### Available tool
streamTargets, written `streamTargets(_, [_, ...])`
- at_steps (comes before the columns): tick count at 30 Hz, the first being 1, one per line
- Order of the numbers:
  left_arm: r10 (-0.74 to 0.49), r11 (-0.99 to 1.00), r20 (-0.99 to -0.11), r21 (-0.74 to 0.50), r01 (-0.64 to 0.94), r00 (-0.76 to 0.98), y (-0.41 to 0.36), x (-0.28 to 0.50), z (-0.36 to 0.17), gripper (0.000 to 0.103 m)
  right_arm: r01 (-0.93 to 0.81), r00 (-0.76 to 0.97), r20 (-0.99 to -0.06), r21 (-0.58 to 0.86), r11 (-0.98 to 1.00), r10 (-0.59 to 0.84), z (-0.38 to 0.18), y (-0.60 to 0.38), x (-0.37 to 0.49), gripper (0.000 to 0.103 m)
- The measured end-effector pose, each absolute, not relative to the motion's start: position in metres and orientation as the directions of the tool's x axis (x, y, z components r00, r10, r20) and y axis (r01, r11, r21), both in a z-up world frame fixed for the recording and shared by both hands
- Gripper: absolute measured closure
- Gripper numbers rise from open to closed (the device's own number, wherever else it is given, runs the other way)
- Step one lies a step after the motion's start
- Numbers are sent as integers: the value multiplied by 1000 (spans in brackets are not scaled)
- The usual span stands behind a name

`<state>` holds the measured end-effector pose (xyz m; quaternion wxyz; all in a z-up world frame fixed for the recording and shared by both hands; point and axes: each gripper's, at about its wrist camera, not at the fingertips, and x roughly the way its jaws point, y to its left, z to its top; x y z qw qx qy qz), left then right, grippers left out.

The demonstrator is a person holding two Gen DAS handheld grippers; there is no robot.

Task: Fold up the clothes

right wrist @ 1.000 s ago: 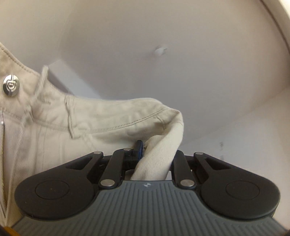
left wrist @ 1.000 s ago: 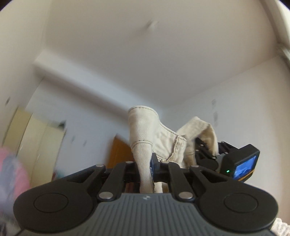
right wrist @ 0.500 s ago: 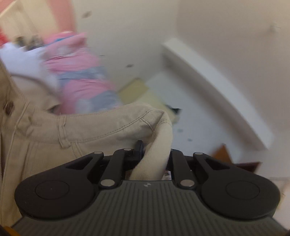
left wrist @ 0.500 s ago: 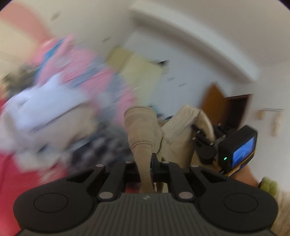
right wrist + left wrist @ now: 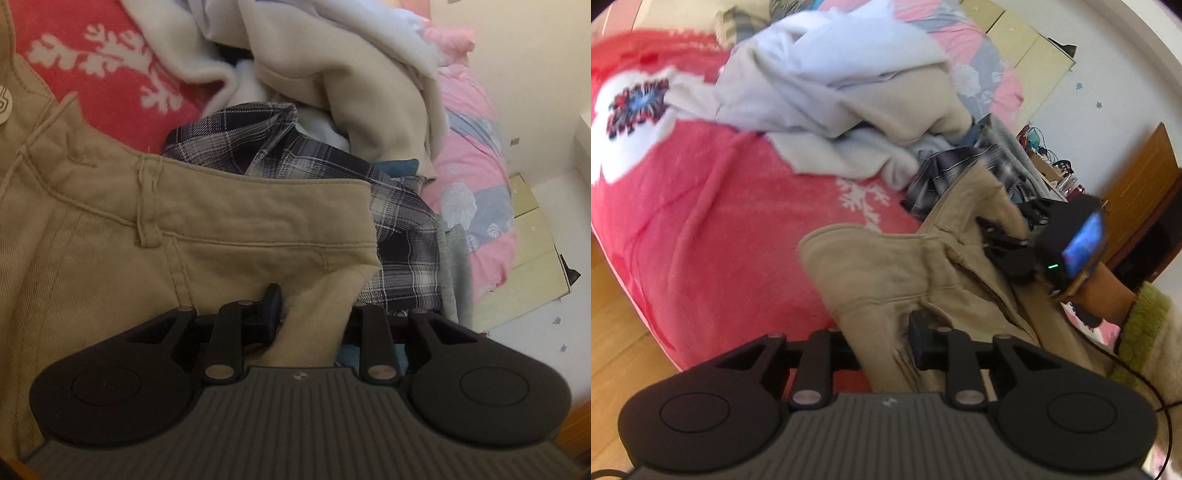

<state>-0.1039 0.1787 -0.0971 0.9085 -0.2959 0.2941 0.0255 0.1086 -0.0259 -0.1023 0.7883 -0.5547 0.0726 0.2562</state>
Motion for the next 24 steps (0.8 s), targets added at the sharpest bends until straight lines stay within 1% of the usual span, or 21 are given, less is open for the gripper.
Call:
streamTargets(1, [-133,821,-547,-528,-216,827,179,-104,-98,77,-494,856,-404,-821,286,322,-91,-31,107,62])
streamTargets(2, [-139,820,-543,-532,-211,828,180,-103,-99,77,-503,855,-407,-802,321,322,-79,-36,106,54])
streamTargets(3, [-141,819,-539,-535,-208,830,180,-104,-100,77,-510,854,-410,-783,356,321,-67,-41,105,44])
streamTargets(4, [-141,818,-532,-538,-205,835,179,-105,-100,77,-515,853,-408,-763,391,326,-56,-48,104,41])
streamTargets(5, [-137,816,-526,-540,-205,839,179,-106,-100,78,-520,852,-407,-737,433,330,-43,-56,101,40])
streamTargets(7, [-130,814,-518,-542,-208,845,177,-108,-101,84,-529,849,-410,-667,524,334,-12,-77,90,39])
streamTargets(9, [-120,817,-517,-537,-211,848,175,-109,-103,85,-531,845,-416,-591,607,334,7,-107,82,40])
streamTargets(12, [-111,816,-508,-537,-214,854,174,-111,-105,89,-500,860,-390,-513,698,329,39,-134,64,42])
streamTargets(16, [-99,820,-485,-534,-204,869,172,-112,-99,93,-413,897,-337,-411,813,285,70,-178,29,43])
streamTargets(20, [-75,831,-460,-520,-200,885,173,-110,-93,94,-347,911,-319,-250,904,262,84,-219,-9,43])
streamTargets(22, [-59,846,-480,-490,-212,875,171,-104,-96,93,-311,918,-319,-205,928,237,82,-235,-31,43])
streamTargets(24, [-59,855,-507,-470,-219,860,172,-99,-100,92,-275,922,-330,-196,941,201,73,-249,-56,43])
